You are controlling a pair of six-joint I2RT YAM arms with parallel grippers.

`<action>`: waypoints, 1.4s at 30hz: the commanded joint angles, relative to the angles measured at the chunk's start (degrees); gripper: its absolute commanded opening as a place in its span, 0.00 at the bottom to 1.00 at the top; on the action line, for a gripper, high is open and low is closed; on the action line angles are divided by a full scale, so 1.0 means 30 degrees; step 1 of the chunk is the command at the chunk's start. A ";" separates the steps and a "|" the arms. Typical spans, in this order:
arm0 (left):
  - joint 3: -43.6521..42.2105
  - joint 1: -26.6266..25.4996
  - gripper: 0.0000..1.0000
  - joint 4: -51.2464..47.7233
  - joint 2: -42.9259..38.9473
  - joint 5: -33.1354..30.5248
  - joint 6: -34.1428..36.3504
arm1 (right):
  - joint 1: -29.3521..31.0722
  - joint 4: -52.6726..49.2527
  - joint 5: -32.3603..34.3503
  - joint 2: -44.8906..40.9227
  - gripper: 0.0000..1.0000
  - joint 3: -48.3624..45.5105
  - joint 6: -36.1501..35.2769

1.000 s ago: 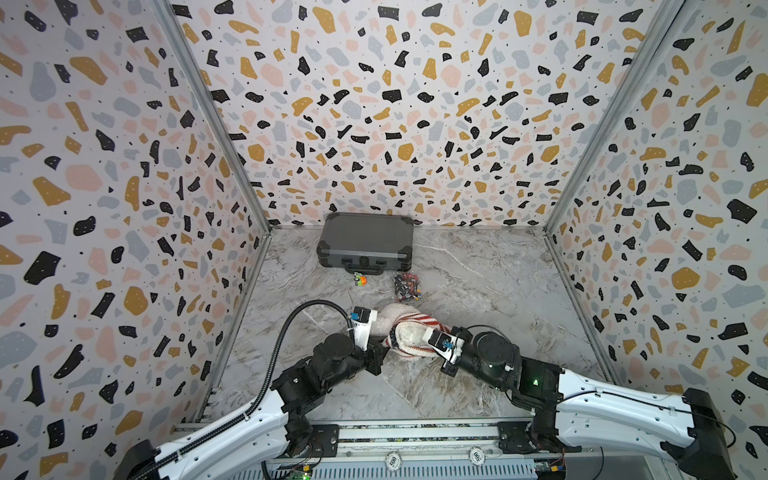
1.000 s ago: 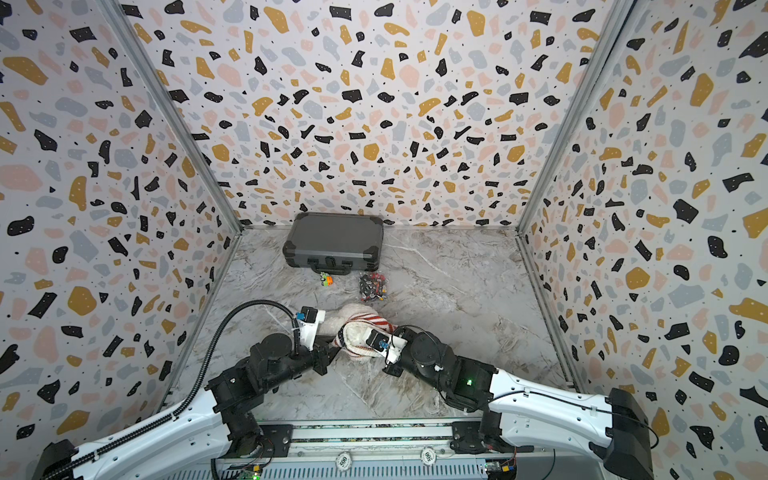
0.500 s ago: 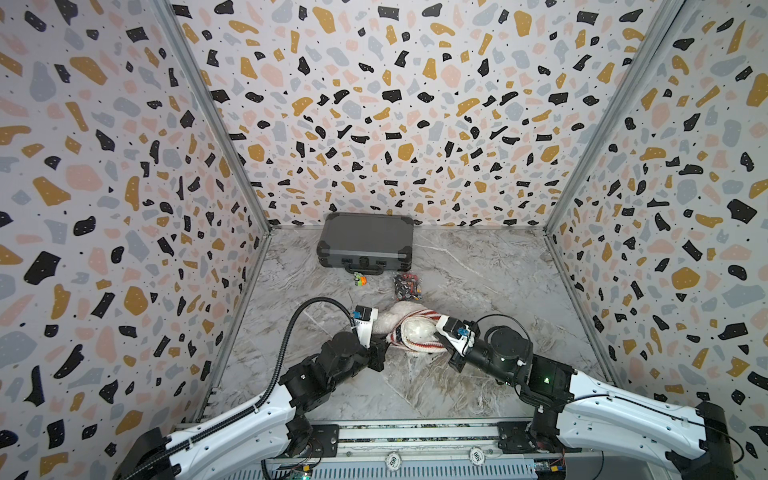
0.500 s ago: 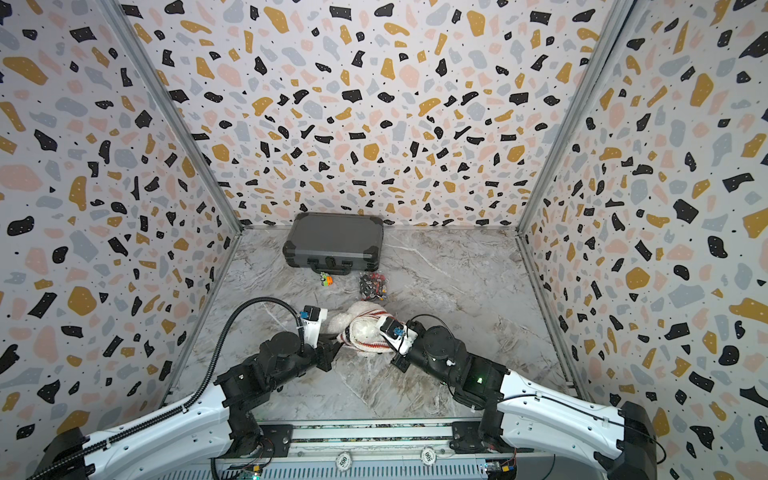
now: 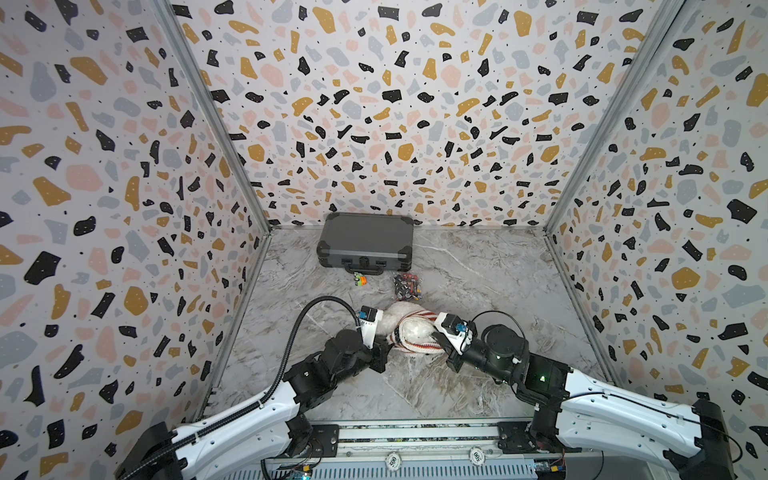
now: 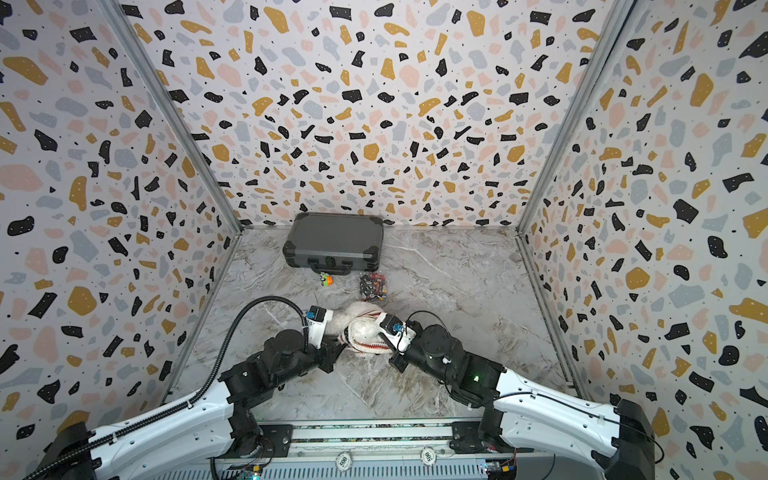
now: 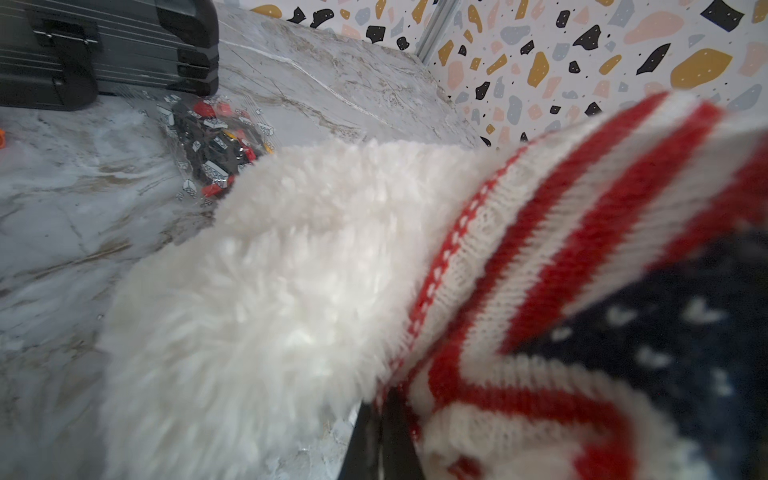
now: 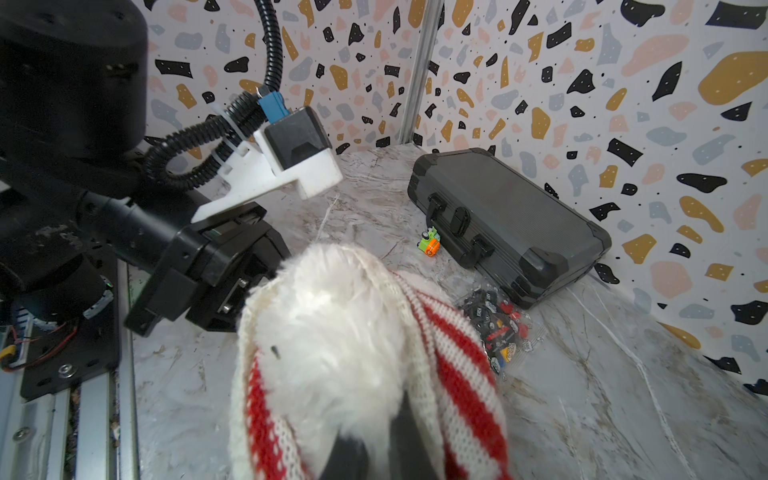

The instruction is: Dress the teddy bear

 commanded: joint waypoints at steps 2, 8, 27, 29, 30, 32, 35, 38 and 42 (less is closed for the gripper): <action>-0.0937 0.1129 0.00 -0.1341 -0.0317 -0.0824 -0.0044 | -0.1082 0.2173 -0.1580 -0.1641 0.00 0.0953 0.1191; -0.1058 0.1460 0.00 -0.1105 -0.0791 0.0093 0.0237 | -0.1930 0.1252 -0.1770 -0.1224 0.00 0.1527 0.1899; -0.0659 0.1289 0.00 0.3200 -0.2160 0.0979 -0.0516 | -0.2654 -0.1001 -0.2899 0.2338 0.00 0.2997 0.3391; -0.0623 0.1289 0.05 0.3228 -0.2383 0.0332 -0.0531 | -0.3461 -0.1545 -0.4435 0.2503 0.00 0.3118 0.3904; -0.0567 0.1281 0.08 0.3300 -0.2365 0.0219 -0.0530 | -0.3849 -0.1718 -0.5169 0.2527 0.00 0.3154 0.4291; -0.0377 0.1290 0.14 0.3288 -0.2193 0.0086 -0.0512 | -0.4591 -0.2145 -0.6107 0.2553 0.00 0.3242 0.5125; -0.0108 0.1285 0.33 0.3309 -0.2075 0.0031 -0.0389 | -0.5413 -0.2710 -0.6711 0.2644 0.00 0.3364 0.6521; 0.0065 0.1255 0.49 0.3820 -0.2161 -0.0159 -0.0669 | -0.6418 -0.1935 -0.7490 0.2478 0.00 0.2680 0.8716; 0.0529 0.0908 0.58 0.3852 -0.1833 -0.0765 -0.0729 | -0.7732 0.0873 -0.9464 0.2424 0.00 0.1069 1.2362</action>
